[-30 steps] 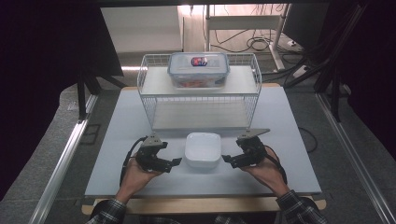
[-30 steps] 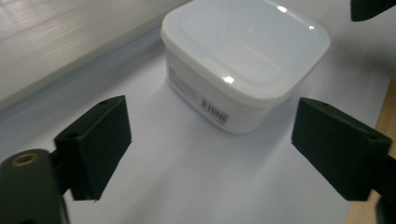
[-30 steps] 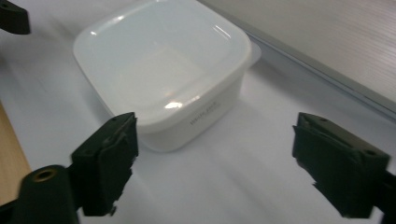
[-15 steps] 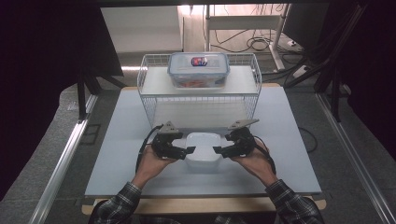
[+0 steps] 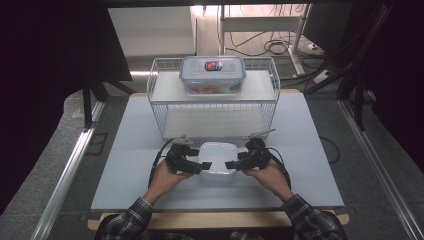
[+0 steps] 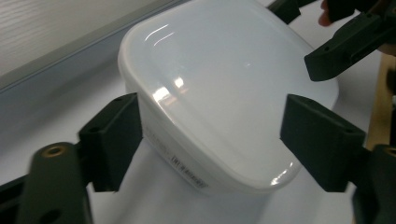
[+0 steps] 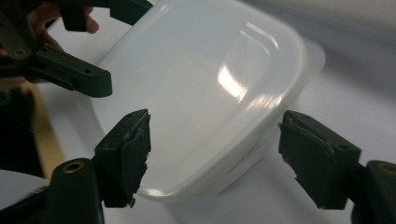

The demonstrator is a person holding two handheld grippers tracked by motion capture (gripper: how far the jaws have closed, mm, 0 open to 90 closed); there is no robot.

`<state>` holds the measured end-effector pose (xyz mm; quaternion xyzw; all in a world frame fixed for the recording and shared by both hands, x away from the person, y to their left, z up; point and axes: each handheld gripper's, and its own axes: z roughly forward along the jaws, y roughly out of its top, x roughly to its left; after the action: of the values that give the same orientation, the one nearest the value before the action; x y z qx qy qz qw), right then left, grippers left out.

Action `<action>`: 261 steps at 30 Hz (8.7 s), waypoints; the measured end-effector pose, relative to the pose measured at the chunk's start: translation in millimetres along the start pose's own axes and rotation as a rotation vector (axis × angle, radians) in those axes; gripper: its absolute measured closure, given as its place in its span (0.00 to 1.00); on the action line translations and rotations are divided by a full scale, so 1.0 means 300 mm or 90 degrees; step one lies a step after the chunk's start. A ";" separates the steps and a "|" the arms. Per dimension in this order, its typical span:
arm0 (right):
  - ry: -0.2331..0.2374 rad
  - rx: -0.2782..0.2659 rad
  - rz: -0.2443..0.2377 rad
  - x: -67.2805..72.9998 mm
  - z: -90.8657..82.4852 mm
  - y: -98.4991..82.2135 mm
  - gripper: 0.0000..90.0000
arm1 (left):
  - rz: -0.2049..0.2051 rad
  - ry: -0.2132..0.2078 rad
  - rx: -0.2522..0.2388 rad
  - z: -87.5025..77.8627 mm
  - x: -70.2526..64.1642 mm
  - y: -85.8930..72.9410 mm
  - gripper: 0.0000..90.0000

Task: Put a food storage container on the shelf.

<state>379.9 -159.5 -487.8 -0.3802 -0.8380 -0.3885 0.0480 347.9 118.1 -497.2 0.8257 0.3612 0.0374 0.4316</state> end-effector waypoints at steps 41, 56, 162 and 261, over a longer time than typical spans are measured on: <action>-0.058 -0.086 -0.010 0.053 -0.070 -0.023 0.87 | -0.144 0.014 -0.090 -0.105 0.008 -0.042 0.88; -0.059 -0.135 -0.043 0.077 -0.127 0.017 0.88 | -0.116 0.019 -0.110 -0.155 0.003 0.029 0.88; -0.142 -0.299 -0.052 0.082 -0.417 0.813 0.59 | -0.089 0.123 -0.221 -0.431 0.197 0.799 0.53; -0.058 -0.201 -0.232 0.105 -0.254 0.240 0.01 | 0.127 0.049 -0.080 -0.238 -0.046 0.216 0.03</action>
<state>390.0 -163.6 -378.9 -0.2425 -0.8231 -0.4991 -0.1210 347.6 134.7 -401.3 0.8268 0.2907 0.1343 0.4625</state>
